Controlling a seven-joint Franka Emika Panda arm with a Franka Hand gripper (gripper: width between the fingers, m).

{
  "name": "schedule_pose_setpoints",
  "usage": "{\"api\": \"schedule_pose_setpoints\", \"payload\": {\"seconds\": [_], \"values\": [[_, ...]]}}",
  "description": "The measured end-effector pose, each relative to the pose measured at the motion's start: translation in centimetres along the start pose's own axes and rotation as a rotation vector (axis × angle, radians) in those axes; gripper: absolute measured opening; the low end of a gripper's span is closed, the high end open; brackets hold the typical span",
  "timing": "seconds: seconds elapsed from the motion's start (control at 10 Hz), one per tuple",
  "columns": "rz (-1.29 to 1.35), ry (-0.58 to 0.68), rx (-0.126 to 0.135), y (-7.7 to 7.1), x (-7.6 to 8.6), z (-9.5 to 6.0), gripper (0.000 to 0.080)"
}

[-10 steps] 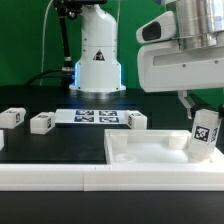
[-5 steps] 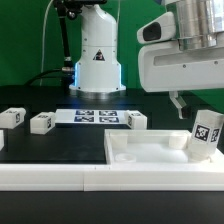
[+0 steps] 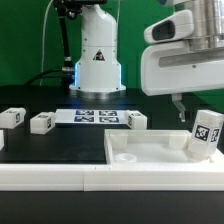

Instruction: Assemble one leg

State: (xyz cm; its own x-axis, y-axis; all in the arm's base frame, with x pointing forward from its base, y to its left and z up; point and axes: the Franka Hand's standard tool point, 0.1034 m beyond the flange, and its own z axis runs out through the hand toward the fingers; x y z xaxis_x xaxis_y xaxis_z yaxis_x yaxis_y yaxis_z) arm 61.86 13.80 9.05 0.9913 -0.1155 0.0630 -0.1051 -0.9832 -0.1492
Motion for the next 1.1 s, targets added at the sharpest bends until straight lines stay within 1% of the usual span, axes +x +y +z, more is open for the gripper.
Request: {"api": "schedule_pose_setpoints", "payload": {"seconds": [0.1,0.3,0.4,0.6,0.9,1.0,1.1], "values": [[-0.120,0.002,-0.010,0.2,0.1,0.0,0.0649],[-0.258,0.004,-0.012,0.4,0.2,0.0,0.0649],[-0.337,0.010,-0.022,0.3,0.3,0.0,0.0649],[-0.493,0.028,-0.053,-0.2,0.3,0.1,0.0649],[-0.681,0.023,-0.068,0.8,0.6,0.1,0.0649],[-0.689,0.022,-0.069,1.0,0.7,0.1,0.0649],[-0.688,0.023,-0.069,0.9,0.6,0.1,0.0522]]}}
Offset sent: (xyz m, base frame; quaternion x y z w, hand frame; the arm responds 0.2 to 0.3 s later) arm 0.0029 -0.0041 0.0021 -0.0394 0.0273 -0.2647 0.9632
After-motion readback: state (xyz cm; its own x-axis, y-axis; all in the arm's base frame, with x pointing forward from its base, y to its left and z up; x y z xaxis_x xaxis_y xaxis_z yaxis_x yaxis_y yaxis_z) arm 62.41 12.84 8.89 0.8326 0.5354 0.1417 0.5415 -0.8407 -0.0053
